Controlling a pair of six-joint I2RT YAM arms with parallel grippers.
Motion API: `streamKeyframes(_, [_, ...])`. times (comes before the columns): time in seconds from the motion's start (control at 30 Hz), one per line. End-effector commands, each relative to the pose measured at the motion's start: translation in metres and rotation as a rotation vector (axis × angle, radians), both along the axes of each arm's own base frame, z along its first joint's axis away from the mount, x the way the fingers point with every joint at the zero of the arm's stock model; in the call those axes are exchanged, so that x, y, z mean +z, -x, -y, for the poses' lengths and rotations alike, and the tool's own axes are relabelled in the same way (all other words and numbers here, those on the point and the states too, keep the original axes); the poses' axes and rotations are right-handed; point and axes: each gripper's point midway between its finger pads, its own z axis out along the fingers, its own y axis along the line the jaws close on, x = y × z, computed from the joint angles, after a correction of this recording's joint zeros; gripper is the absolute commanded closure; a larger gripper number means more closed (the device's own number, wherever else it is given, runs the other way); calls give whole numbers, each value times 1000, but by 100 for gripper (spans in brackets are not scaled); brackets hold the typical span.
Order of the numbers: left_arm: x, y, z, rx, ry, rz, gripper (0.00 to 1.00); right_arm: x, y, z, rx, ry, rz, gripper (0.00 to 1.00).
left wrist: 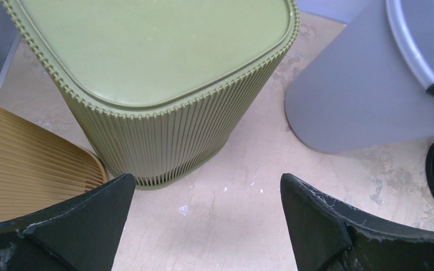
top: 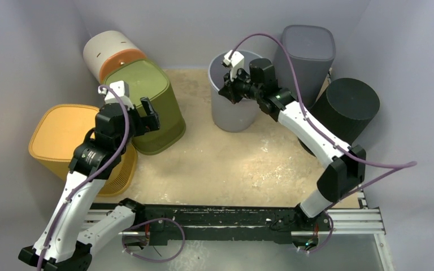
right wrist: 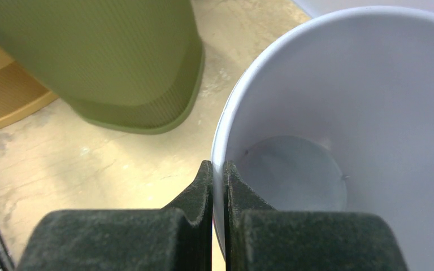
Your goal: Turn the large container upside down
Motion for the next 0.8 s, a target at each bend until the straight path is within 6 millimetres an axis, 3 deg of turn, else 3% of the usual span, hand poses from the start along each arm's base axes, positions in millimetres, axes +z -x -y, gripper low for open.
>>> streamKeyframes(0.0, [31, 6, -4, 5, 20, 67, 3, 52, 33, -6, 78, -165, 80, 100])
streamKeyframes(0.13, [30, 12, -5, 6, 34, 68, 3, 36, 44, -6, 86, -115, 46, 93])
streamKeyframes(0.3, [25, 15, -6, 9, 37, 61, 3, 17, 54, -11, 76, -34, 38, 66])
streamKeyframes(0.53, [28, 17, -8, 10, 30, 65, 3, -6, 47, -11, 49, 84, 8, 45])
streamKeyframes(0.6, [27, 18, -8, 9, 27, 63, 3, -13, 46, -11, 34, 114, 2, 27])
streamKeyframes(0.63, [26, 18, -8, 9, 26, 62, 3, -16, 46, -10, 20, 130, 2, 6])
streamKeyframes(0.67, [26, 18, -8, 9, 27, 64, 3, -19, 45, -9, 6, 142, 4, 1])
streamKeyframes(0.77, [26, 18, -8, 7, 27, 65, 3, -23, 40, -4, -43, 155, 11, 0])
